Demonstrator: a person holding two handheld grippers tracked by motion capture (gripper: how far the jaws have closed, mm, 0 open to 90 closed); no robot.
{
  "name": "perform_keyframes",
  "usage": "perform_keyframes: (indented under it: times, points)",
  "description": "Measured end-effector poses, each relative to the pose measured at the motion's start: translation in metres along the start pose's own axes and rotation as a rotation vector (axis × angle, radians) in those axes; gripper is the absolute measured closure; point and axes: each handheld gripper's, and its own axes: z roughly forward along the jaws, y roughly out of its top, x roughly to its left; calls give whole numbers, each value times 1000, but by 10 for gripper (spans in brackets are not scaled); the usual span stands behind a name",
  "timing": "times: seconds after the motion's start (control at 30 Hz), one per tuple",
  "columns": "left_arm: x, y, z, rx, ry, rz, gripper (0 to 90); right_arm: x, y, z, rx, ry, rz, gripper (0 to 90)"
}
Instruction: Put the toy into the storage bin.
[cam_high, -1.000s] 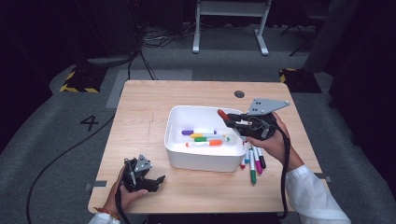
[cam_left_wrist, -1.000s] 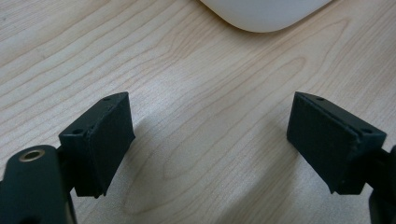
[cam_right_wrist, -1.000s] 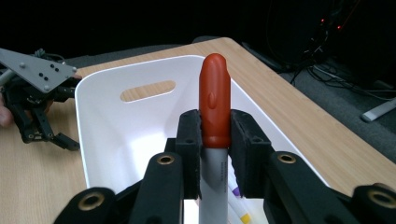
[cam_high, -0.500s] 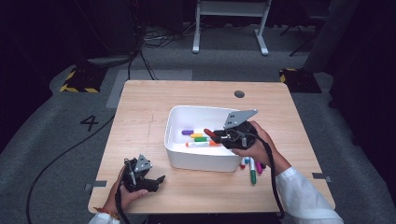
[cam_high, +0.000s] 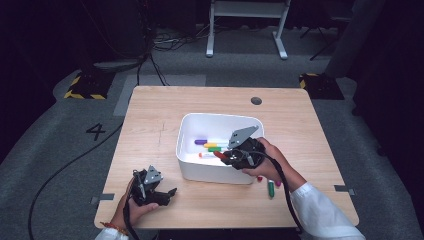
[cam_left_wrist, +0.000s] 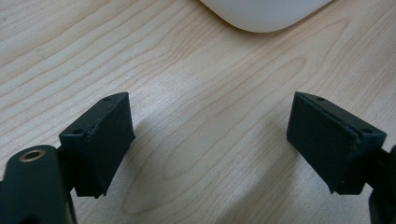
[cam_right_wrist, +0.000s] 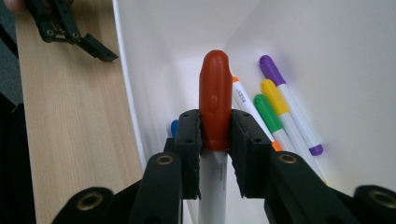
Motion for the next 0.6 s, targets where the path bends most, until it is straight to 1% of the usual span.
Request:
perform_keyframes:
  times: [0.03,0.07,0.1,0.2,0.23,0.3,0.33,0.37,0.4,0.43,0.47,0.5,0.53,0.57,0.6]
  points:
    - [0,0,0,-1,0,-2,148,1,0,0,10,0,-4,733]
    - [0,0,0,-1,0,-2,148,0,0,0,-6,-3,-3,698]
    - [0,0,0,0,0,-2,148,0,0,-1,-8,-3,14,682]
    - [0,0,0,0,1,-2,148,-1,-1,-1,-21,0,13,671]
    - [0,0,0,0,2,-3,148,-1,-1,-2,-31,-12,19,635]
    - [0,0,0,0,1,-2,148,-1,-2,-4,-55,-13,22,615]
    - [0,0,0,0,1,-2,148,-1,-2,-4,-55,-13,22,615]
    - [0,0,0,0,1,-2,148,-1,-4,-6,-69,-20,41,584]
    - [0,0,0,1,1,-2,148,-2,-5,-7,-85,-25,36,583]
    - [0,0,0,1,1,-2,148,-2,-5,-8,-97,-26,42,578]
    - [0,0,0,0,0,-2,148,-2,-5,-8,-97,-26,42,578]
    - [0,0,0,1,1,-2,148,-3,-6,-10,-112,-34,38,567]
    - [0,0,0,0,1,-2,148,-3,-7,-12,-130,-38,49,562]
    - [0,0,0,0,1,-2,148,-5,-8,-16,-165,-54,68,555]
    - [0,0,0,1,1,-2,148,-6,-9,-19,-176,-64,71,551]
